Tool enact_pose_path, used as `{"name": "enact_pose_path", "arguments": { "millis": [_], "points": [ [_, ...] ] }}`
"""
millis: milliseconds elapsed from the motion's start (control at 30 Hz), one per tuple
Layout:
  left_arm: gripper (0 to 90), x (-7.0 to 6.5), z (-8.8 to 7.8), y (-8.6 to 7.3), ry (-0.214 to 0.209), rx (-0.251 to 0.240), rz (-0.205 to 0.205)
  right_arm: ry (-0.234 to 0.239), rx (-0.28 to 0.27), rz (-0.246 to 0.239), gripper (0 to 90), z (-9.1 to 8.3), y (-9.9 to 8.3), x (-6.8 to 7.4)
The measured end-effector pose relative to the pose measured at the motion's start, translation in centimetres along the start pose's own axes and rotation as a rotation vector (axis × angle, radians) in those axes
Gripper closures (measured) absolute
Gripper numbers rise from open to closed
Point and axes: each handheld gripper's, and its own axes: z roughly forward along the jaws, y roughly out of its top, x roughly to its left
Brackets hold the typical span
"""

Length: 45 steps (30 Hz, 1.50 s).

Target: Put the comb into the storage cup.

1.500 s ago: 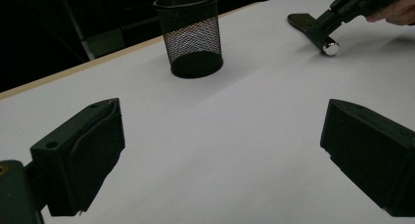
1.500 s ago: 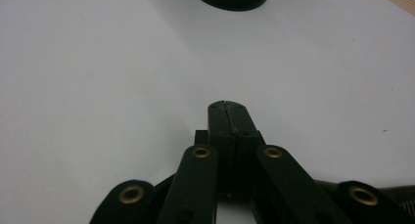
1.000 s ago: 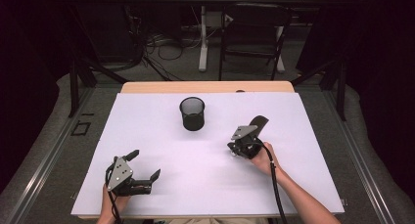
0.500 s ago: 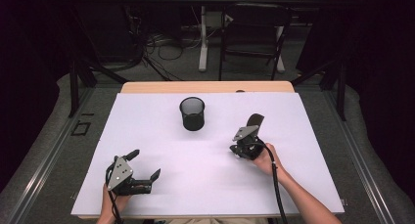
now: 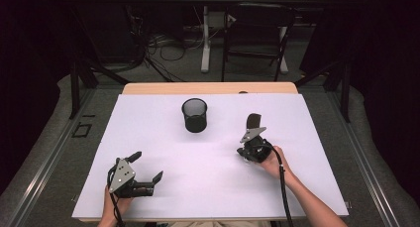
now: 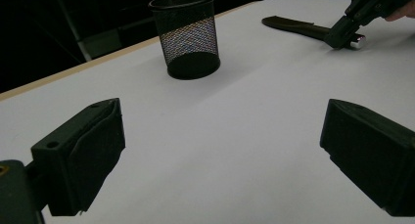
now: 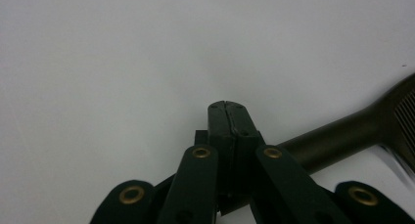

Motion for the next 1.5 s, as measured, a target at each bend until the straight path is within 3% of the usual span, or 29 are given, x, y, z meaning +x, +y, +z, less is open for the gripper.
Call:
{"name": "enact_pose_path", "arguments": {
  "millis": [867,1500],
  "points": [
    [3.2,0.1,0.1,0.0,-0.005,0.004,-0.001,0.011,0.043,0.046,90.0,-0.9,-1.0,-1.1],
    [3.3,0.1,0.1,-0.1,-0.006,0.006,-0.001,-0.009,0.066,0.079,90.0,-1.5,-1.7,-2.1]
  ]
}}
